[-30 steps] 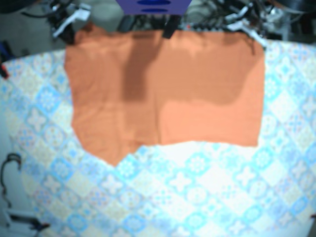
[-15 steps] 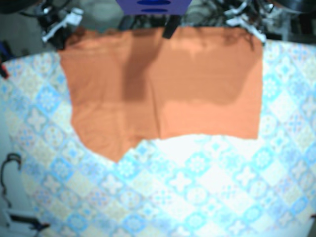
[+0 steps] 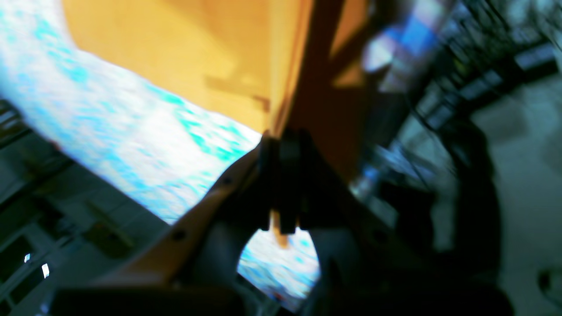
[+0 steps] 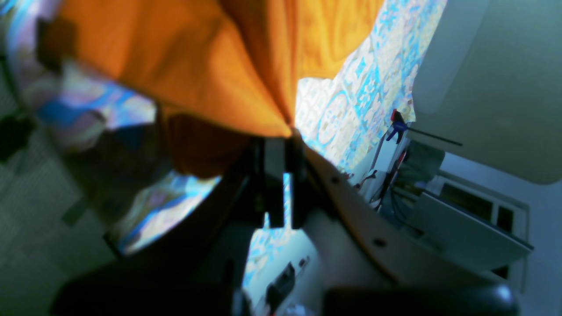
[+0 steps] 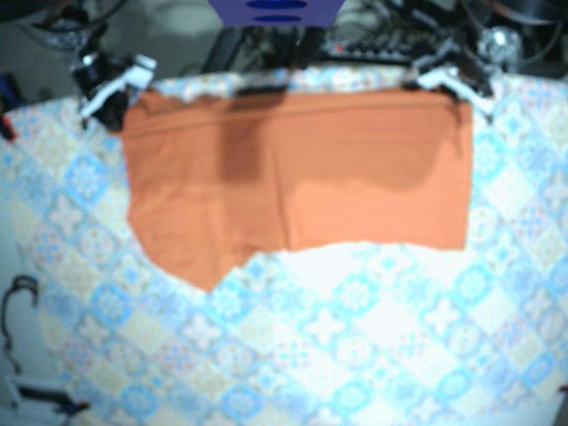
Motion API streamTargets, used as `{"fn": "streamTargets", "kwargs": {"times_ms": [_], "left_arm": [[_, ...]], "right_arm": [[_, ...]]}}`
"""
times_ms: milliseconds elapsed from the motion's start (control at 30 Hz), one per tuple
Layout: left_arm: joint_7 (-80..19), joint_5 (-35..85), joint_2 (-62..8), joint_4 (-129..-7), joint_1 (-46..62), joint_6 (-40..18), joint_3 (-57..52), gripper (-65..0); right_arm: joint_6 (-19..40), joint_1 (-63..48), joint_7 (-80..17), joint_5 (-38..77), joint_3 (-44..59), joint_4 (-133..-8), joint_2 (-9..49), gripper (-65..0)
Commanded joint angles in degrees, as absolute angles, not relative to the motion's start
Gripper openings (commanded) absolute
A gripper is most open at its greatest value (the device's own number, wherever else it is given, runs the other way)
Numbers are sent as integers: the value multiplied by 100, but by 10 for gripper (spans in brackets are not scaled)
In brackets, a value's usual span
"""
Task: Fold the T-shirt properly
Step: 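Spread the grippers apart to stretch the held shirt edge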
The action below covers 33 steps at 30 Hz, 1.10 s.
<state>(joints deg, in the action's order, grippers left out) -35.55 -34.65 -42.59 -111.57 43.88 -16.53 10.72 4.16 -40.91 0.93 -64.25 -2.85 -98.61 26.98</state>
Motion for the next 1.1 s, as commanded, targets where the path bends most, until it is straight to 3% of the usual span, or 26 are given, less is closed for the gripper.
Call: {"fn": "streamTargets", "kwargs": {"times_ms": [0, 133, 633, 1067], "left_arm": [[-3626, -3521, -4338, -11213, 4391, -1596, 1033, -650], [-3635, -3521, -4312, -11204, 4127, -1596, 1051, -650], [-3600, -3530, -4303, -10273, 3336, -1596, 1349, -650], [-3600, -3565, -4233, -10000, 2897, -1596, 1648, -650]], "right_arm": [[435, -3943, 110, -6440, -312, -9930, 2730, -650], [681, -3644, 101, -6448, -453, -9824, 2642, -650], [690, -3020, 101, -6440, -690, -8541, 2519, -650], [690, -2958, 101, -6431, -690, -8259, 2510, -650]]}}
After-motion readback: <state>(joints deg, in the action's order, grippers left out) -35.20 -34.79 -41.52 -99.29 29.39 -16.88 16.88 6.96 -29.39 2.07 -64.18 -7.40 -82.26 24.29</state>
